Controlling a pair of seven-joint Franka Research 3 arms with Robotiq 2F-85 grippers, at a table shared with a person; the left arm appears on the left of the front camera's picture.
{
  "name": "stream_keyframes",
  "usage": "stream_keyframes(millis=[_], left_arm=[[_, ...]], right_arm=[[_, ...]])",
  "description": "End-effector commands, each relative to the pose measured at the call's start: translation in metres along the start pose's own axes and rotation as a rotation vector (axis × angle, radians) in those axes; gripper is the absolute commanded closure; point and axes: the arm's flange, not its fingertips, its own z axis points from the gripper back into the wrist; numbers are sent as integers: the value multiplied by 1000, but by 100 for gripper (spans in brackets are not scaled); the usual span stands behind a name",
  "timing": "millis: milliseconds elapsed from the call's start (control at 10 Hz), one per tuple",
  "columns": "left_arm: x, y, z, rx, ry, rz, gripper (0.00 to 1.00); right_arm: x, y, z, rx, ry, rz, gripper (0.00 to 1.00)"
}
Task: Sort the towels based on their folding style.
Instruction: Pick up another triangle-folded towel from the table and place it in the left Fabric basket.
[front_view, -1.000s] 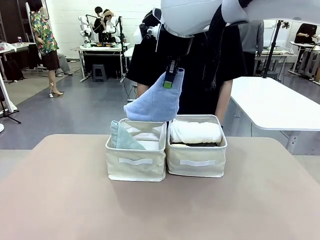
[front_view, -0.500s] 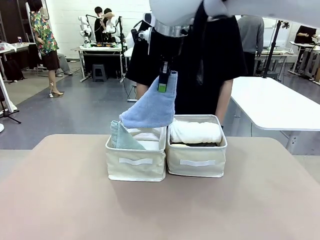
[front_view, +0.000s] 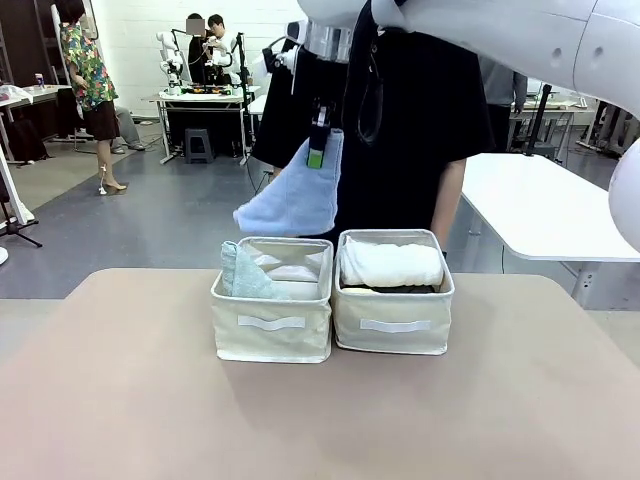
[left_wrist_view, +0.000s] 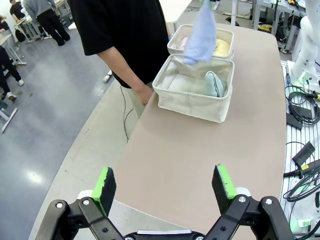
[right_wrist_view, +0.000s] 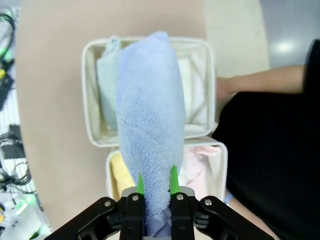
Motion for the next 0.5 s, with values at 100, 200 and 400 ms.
stream_keyframes(millis=[100, 200, 400], left_arm=[[0, -2, 0, 0, 3, -1, 0], [0, -2, 0, 0, 3, -1, 0], [0, -2, 0, 0, 3, -1, 0]], right_arm=[[1, -13, 0, -83, -75, -16, 81], [1, -13, -10, -83, -79, -5, 81], [0, -9, -34, -132, -120, 25, 81]])
